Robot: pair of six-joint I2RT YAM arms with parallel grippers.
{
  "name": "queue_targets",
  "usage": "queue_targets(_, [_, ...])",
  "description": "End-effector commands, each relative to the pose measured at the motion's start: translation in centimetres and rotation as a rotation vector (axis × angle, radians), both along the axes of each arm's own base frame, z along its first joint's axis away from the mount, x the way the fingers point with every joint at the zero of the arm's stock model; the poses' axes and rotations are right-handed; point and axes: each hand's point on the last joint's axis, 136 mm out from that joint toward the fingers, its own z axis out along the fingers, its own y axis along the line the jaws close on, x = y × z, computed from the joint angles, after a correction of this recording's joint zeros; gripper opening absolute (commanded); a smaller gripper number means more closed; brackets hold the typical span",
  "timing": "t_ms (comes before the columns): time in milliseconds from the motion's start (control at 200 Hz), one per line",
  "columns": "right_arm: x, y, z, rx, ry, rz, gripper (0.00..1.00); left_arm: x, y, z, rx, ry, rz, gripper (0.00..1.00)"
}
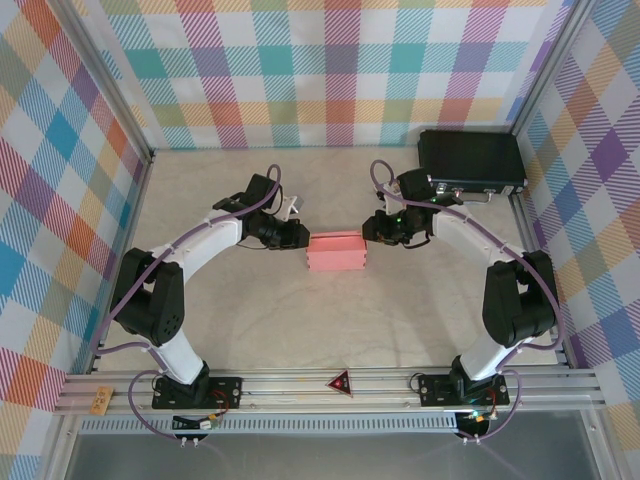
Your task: Fold the paper box
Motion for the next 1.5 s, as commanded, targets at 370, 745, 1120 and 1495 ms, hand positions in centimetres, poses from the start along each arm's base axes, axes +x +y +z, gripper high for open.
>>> queue_targets(370, [-0.5,-0.5,-0.5,-0.051,0.015,0.007,0.22,-0.6,-0.2,-0.5,0.026,0.027,-0.017,0.2])
queue_targets(745, [-0.4,0.0,0.7,-0.016,-0.001,0.012,0.18,-0.6,-0.3,-0.5,0.027,0.029,-0.018,0.21])
queue_targets(1120, [-0.3,0.2,1.1,-0.003,-0.002,0.012,0.16,-0.6,-0.2,-0.6,0.033,0.029,-0.018,0.28])
queue_targets(1495, [-0.2,0.3,1.4,-0.004,-0.003,0.022,0.17,-0.6,-0.3,-0.7,0.036,0.032,-0.021,0.28])
